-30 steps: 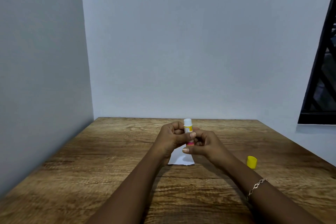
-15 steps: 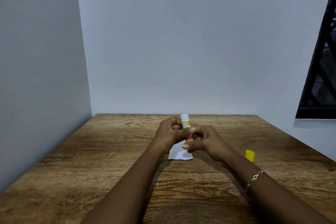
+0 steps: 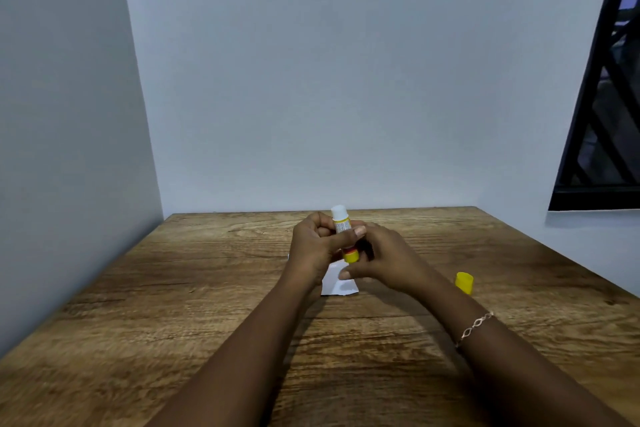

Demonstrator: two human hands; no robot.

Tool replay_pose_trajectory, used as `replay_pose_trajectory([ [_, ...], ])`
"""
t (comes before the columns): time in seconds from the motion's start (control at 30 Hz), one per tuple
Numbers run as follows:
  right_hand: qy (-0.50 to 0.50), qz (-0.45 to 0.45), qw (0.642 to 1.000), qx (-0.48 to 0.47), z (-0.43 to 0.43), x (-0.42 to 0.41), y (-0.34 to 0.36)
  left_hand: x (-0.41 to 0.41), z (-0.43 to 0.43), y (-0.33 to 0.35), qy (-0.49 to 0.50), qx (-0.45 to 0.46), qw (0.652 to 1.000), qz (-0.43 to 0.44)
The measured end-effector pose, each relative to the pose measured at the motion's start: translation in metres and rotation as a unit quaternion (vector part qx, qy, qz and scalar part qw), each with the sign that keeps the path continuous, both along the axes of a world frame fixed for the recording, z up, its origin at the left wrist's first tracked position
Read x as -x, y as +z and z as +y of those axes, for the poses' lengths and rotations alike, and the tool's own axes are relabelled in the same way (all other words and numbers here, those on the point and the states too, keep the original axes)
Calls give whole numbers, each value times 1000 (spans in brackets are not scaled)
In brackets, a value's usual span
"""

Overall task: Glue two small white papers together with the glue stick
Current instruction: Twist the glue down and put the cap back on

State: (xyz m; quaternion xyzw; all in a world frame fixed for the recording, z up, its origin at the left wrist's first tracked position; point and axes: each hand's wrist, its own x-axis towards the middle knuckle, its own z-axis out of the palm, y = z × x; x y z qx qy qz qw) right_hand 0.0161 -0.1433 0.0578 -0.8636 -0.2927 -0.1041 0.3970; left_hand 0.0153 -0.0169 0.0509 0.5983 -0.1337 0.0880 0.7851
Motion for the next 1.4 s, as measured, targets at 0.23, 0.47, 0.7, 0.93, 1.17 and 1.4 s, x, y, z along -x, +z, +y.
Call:
replay_pose_trajectory([
  [0.23,-119,96,986,66,-94,-11,27,-1,0,-4,-7,-73,997,22],
  [0.47,-157,228,934,226,-129,-9,21,-3,0,-6,-11,-97,995,34],
  [0.7,-175,196,934,243,-120,-14,16,-5,4,-9,-4,-118,992,35],
  [0.93,-91,88,992,18,-86,-16,14,-5,3,-9,0,-137,990,33],
  [1.17,-26,-55,996,-61,-45,-10,10,-8,2,-9,20,-194,981,12],
  [1.4,-4,-93,993,-78,-37,-7,7,-9,3,-11,19,-254,967,-20],
])
